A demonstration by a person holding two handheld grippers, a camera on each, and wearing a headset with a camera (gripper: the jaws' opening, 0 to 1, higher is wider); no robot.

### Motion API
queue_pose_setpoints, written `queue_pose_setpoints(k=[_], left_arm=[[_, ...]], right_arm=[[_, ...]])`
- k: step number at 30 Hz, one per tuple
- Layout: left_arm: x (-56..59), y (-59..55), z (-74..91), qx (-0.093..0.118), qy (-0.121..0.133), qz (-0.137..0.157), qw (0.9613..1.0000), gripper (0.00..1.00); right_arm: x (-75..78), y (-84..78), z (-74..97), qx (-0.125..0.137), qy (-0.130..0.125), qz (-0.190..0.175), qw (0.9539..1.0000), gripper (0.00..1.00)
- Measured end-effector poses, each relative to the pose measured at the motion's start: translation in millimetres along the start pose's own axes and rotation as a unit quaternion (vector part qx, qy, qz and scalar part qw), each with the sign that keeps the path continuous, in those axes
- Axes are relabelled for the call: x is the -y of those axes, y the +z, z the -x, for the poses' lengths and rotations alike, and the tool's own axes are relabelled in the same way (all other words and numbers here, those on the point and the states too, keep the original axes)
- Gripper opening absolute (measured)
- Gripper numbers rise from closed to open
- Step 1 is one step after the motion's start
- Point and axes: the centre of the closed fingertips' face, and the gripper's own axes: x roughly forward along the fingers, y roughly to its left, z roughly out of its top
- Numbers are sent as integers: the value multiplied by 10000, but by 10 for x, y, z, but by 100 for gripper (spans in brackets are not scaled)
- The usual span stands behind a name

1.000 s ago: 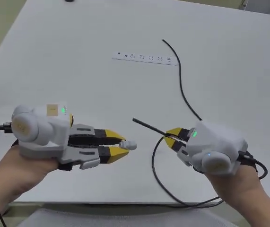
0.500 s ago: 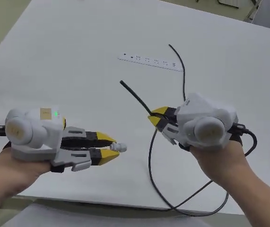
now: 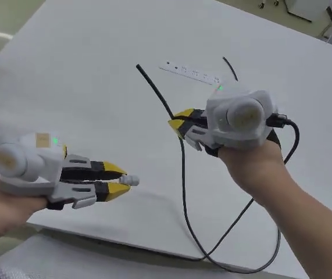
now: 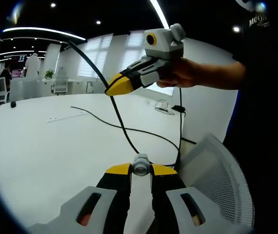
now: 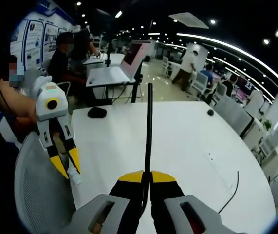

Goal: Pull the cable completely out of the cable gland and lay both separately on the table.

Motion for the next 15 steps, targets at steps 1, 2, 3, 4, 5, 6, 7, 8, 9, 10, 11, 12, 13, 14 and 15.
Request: queue_pose_setpoints(k=[1, 2, 3, 4, 5, 6, 7, 8, 9, 10, 11, 12, 13, 14, 15], left_arm=[[-22, -30, 23, 3, 45, 25, 10000, 15], [-36, -50, 39, 7, 69, 53, 10000, 15], [-58, -82, 65, 8, 106, 75, 9999, 15], [-77, -103, 84, 3, 148, 92, 9998, 15], [-95, -121, 104, 6, 183, 112, 9998, 15], [-117, -141, 134, 28, 220, 147, 9996, 15], [-134, -156, 153, 39, 248, 163, 9996, 15], [-159, -184, 177, 33, 294, 184, 9994, 15], [-176, -203, 194, 32, 320, 194, 9993, 15], [-201, -227, 216, 37, 360, 216, 9991, 15], [-217, -243, 231, 39, 389, 224, 9990, 15], [-231, -255, 244, 51, 411, 227, 9989, 15], [-245, -269, 264, 60, 439, 251, 9987, 15], [-257, -278, 275, 64, 464, 258, 9986, 15], [-274, -290, 293, 77, 501, 273, 9983, 15]], right_arm=[[6, 25, -55, -15, 39, 9, 10000, 0], [5, 40, -90, -29, 58, 26, 10000, 0], [8, 58, -130, -38, 71, 46, 10000, 0], [-1, 88, -182, -49, 111, 66, 9999, 0], [-1, 108, -220, -65, 133, 69, 9999, 0], [19, 134, -287, -66, 165, 68, 9998, 0], [20, 160, -325, -62, 193, 71, 9998, 0], [18, 200, -378, -68, 216, 103, 9997, 0], [20, 224, -415, -82, 227, 145, 9996, 0], [14, 262, -471, -96, 261, 205, 9994, 0], [11, 283, -513, -107, 289, 225, 9993, 0], [5, 302, -554, -128, 311, 257, 9991, 0], [0, 320, -622, -157, 338, 315, 9988, 0], [-6, 329, -666, -174, 360, 330, 9987, 0], [-14, 336, -741, -212, 404, 349, 9983, 0]])
